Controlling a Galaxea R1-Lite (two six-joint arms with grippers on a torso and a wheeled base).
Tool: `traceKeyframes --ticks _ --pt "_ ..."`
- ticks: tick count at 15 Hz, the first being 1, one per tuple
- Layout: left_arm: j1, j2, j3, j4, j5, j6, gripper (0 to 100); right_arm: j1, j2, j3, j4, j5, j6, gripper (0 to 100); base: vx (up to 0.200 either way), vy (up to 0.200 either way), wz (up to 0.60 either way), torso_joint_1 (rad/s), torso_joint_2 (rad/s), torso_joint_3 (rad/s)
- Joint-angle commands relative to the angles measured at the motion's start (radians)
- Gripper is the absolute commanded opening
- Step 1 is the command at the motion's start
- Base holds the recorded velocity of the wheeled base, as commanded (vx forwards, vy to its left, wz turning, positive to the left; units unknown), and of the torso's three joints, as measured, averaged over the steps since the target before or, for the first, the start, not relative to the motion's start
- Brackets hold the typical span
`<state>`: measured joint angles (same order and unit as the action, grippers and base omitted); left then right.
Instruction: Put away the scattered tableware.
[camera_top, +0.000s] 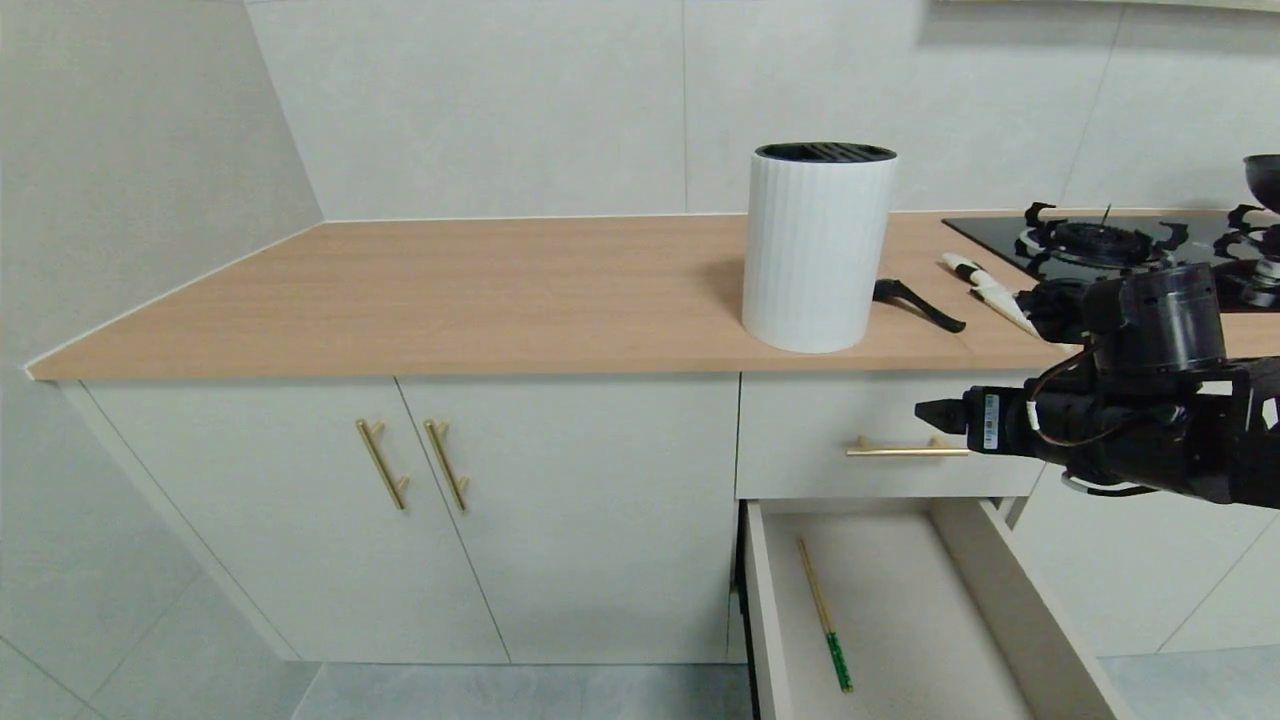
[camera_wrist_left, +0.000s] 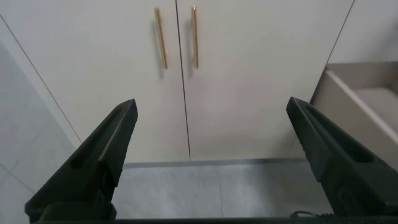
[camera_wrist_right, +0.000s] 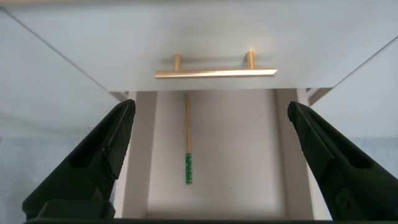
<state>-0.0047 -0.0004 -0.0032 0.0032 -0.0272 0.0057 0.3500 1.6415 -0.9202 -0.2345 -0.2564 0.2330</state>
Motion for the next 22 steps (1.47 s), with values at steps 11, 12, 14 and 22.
traceKeyframes --ticks 11,12,14,22 --pt "0.0 0.0 0.0 0.0 0.0 0.0 100 -0.002 0.018 -0.002 -0.002 0.0 0.0 100 0.0 0.0 0.0 0.183 -0.43 -0.254" --pt "0.0 0.0 0.0 0.0 0.0 0.0 100 -0.003 0.018 -0.002 -0.002 0.002 0.0 100 0.0 0.0 0.0 0.041 -0.09 -0.051" --pt "0.0 0.0 0.0 0.0 0.0 0.0 100 -0.009 0.018 -0.006 -0.014 0.002 -0.009 100 0.0 0.0 0.0 0.0 0.0 0.0" --pt "0.0 0.0 0.0 0.0 0.0 0.0 100 -0.204 0.256 -0.318 -0.065 0.223 -0.228 100 0.0 0.0 0.0 0.0 0.0 0.0"
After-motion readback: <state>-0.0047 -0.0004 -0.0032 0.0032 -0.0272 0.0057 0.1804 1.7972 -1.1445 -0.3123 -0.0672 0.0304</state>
